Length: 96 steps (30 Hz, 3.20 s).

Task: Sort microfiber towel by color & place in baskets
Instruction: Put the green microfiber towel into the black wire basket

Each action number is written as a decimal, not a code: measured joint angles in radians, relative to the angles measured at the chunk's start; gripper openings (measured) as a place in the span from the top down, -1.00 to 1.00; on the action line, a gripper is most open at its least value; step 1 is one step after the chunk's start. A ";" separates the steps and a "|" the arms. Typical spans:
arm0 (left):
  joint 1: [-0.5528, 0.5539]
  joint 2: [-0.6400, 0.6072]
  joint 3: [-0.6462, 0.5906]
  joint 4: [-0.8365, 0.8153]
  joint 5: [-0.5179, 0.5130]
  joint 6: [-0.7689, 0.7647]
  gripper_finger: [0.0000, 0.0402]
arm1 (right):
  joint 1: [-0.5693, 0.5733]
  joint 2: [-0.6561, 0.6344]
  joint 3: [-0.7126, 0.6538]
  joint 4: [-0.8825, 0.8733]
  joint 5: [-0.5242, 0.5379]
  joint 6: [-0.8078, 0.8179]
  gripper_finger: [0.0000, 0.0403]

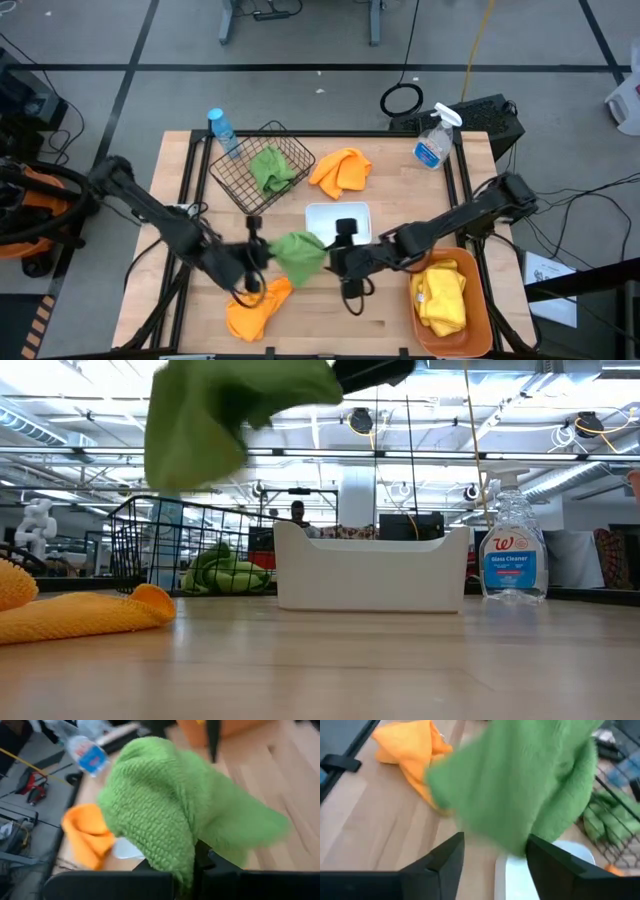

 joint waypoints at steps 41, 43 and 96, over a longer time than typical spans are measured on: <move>0.980 -0.020 -0.001 -0.530 0.503 0.025 0.89 | 0.121 -0.057 -0.254 0.034 0.051 0.129 0.18; 0.998 0.001 -0.001 -0.530 0.515 0.025 0.82 | 0.121 -0.057 -0.254 0.034 0.051 0.133 0.18; 1.078 -0.147 -0.422 -0.078 0.516 -0.005 0.93 | -0.039 -0.057 -0.254 0.162 0.044 -0.024 0.18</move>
